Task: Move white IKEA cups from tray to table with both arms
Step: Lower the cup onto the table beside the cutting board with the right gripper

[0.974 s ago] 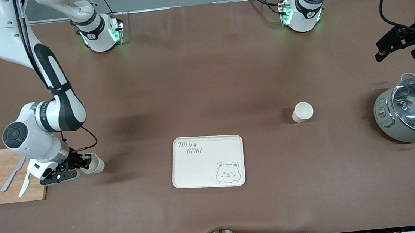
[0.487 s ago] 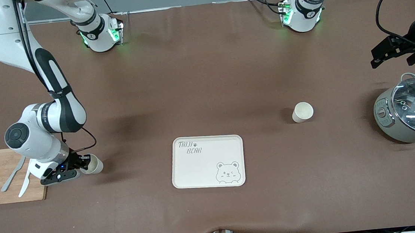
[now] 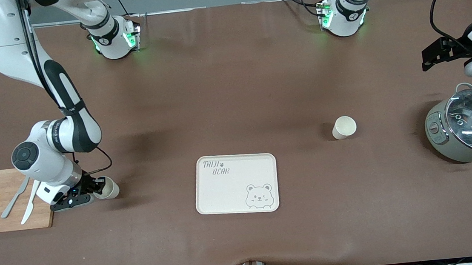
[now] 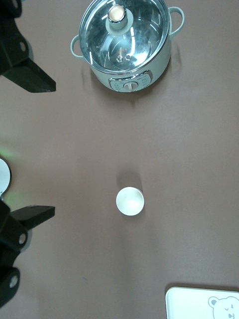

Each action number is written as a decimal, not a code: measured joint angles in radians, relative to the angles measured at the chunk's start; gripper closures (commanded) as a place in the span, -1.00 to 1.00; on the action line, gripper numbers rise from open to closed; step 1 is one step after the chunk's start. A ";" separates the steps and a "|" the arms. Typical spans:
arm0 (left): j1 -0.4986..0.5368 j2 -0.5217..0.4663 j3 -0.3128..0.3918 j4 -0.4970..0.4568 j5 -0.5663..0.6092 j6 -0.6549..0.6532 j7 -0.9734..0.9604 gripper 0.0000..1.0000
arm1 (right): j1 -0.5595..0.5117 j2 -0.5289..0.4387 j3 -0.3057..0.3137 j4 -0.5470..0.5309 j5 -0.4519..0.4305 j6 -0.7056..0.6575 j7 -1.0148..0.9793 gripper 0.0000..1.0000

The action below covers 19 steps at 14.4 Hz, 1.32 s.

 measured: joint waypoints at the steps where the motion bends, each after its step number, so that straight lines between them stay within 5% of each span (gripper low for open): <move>1: 0.000 0.000 0.000 0.000 0.000 -0.001 0.000 -1.00 | 0.000 0.002 0.000 0.000 0.000 0.002 0.000 1.00; 8: 0.001 0.006 0.000 0.002 0.001 -0.002 0.001 -1.00 | 0.000 0.010 0.000 0.000 0.000 0.010 0.000 0.97; 12: 0.004 0.009 0.003 0.006 0.001 -0.002 0.003 -1.00 | 0.000 0.018 0.000 0.000 0.000 0.019 0.000 0.14; 16: 0.005 0.009 0.004 0.009 0.002 -0.002 0.003 -1.00 | 0.000 0.022 0.000 0.000 0.000 0.021 -0.001 -0.40; 19: 0.008 0.009 0.006 0.011 0.002 -0.002 0.003 -1.00 | 0.000 0.023 0.000 0.000 0.000 0.023 -0.001 -1.00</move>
